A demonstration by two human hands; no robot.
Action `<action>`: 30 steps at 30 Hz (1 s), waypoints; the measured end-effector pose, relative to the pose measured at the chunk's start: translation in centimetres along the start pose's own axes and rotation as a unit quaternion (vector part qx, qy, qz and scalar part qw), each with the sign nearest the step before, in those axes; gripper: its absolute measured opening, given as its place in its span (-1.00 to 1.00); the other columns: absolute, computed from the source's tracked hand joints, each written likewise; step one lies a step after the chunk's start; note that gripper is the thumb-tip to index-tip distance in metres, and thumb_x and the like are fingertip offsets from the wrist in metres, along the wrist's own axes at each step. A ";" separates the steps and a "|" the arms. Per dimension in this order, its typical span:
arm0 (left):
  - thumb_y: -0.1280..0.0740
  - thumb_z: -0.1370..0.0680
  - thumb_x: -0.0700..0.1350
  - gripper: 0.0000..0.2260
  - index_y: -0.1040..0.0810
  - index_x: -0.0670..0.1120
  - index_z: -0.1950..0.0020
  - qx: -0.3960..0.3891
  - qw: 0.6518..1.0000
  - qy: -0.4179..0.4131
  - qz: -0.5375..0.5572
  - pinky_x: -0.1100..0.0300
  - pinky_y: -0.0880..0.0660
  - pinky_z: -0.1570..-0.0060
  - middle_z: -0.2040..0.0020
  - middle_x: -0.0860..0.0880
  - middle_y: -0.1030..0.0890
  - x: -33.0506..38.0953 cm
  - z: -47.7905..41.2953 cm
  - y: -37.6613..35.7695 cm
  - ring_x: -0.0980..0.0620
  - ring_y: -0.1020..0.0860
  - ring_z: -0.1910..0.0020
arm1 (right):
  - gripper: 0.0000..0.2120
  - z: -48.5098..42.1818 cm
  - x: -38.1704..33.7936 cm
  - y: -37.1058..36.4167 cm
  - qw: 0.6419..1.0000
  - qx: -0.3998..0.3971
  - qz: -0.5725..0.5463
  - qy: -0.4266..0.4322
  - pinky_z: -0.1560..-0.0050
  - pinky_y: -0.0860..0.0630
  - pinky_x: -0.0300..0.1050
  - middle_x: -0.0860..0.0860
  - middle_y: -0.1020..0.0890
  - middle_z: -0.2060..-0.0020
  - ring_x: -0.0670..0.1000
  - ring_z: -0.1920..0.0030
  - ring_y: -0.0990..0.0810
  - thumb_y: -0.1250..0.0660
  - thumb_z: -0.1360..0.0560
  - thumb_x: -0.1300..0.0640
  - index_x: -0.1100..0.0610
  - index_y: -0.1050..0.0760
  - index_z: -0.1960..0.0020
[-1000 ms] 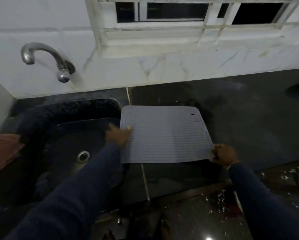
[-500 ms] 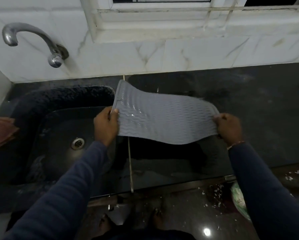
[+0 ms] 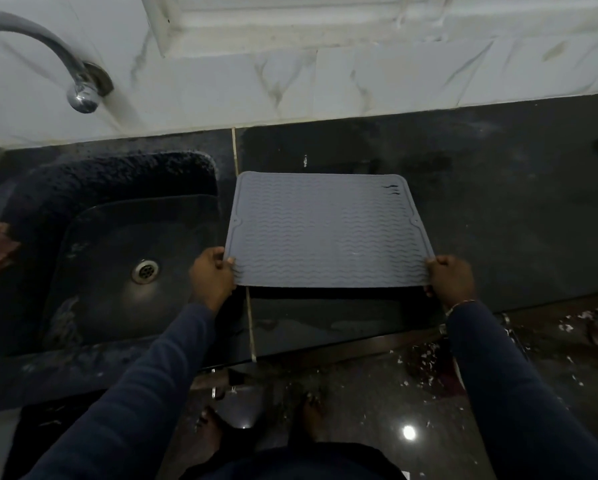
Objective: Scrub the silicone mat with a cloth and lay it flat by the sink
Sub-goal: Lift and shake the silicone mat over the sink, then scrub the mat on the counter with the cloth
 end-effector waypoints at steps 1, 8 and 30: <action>-0.33 -0.55 -0.19 -0.81 -0.53 -0.20 -0.14 -0.006 1.000 0.009 -0.005 0.20 -0.50 0.56 0.19 -0.15 -0.64 -0.6 0.5 -0.3 -0.03 -0.54 0.45 | -0.77 0.1 0.8 0.0 1.000 0.000 -0.001 -0.010 0.63 -0.41 -0.23 0.18 -0.55 0.34 0.06 0.49 -0.48 -0.29 -0.58 0.14 0.34 -0.54 -0.01; -0.43 -0.48 0.02 -0.66 -0.54 -0.20 -0.09 -0.005 0.999 0.020 -0.049 0.17 -0.48 0.25 0.15 -0.16 -0.63 -2.1 0.6 0.6 -0.11 -0.60 0.26 | -0.68 0.4 2.3 0.5 0.998 0.038 0.043 -0.011 0.48 -0.49 -0.12 0.20 -0.59 0.44 0.09 0.53 -0.55 -0.37 -0.52 -0.01 0.29 -0.55 0.11; -0.42 -0.49 -0.17 -0.86 -0.58 -0.18 -0.01 -0.034 0.997 0.064 -0.034 0.25 -0.48 0.45 0.28 -0.07 -0.58 -4.5 1.4 3.0 0.02 -0.54 0.46 | -0.83 10.3 -10.5 -17.4 0.933 -0.084 0.221 0.272 0.19 -0.38 -0.10 0.11 -0.58 0.23 0.14 0.17 -0.55 -0.25 -0.56 0.07 0.09 -0.45 0.18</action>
Point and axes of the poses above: each hand's wrist, its own z-axis away from the middle knuckle, its own y-axis out of the back of the hand, x = y × z, the point moved 10 cm from there along -z, towards the middle knuckle
